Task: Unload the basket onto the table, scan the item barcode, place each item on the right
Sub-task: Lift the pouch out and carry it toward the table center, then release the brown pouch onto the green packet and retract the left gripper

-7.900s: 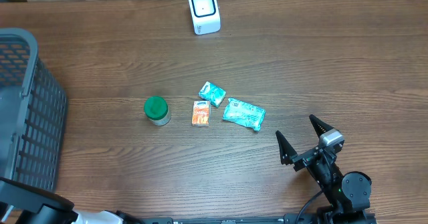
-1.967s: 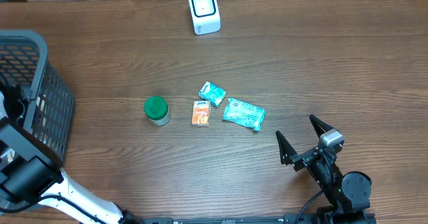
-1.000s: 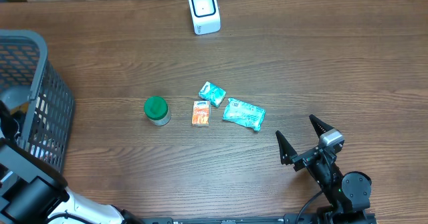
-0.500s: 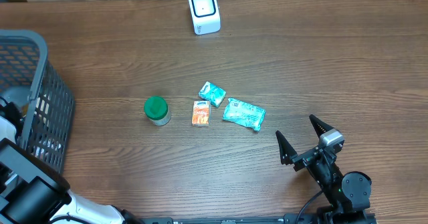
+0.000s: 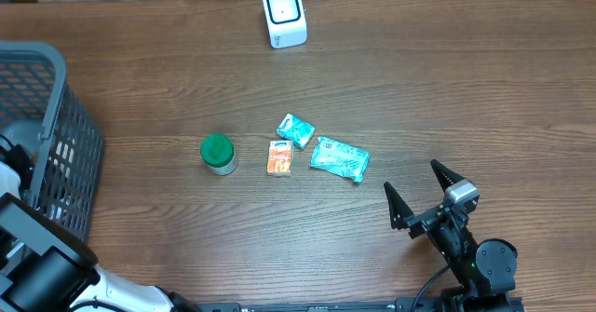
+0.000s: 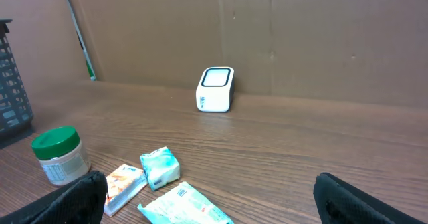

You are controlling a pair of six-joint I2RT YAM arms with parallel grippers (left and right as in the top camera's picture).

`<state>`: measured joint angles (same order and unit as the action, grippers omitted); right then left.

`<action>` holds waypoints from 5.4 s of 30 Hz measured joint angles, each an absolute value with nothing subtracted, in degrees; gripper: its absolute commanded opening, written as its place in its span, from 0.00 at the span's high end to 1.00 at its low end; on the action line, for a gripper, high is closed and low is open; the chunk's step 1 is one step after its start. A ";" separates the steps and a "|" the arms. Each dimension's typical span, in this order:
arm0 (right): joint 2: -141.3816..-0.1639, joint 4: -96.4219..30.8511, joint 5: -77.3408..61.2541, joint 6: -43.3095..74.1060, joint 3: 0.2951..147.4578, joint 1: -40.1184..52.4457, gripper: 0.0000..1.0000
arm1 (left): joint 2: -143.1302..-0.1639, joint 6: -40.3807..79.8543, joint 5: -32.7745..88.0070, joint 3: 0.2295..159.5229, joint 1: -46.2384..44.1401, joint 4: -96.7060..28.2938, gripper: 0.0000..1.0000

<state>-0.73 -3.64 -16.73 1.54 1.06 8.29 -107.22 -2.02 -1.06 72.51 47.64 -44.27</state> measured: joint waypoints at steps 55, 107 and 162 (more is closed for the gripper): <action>-0.73 -3.62 -16.73 1.54 1.06 8.29 0.00 | -115.37 29.21 1.56 125.91 -31.24 -80.60 0.96; -0.73 -3.62 -16.73 1.54 1.06 8.29 0.00 | -100.62 34.52 3.36 144.81 -34.57 -96.49 0.00; -0.73 -3.64 -16.75 1.52 1.06 8.29 0.00 | -83.81 13.28 -0.62 123.57 15.53 -96.68 0.00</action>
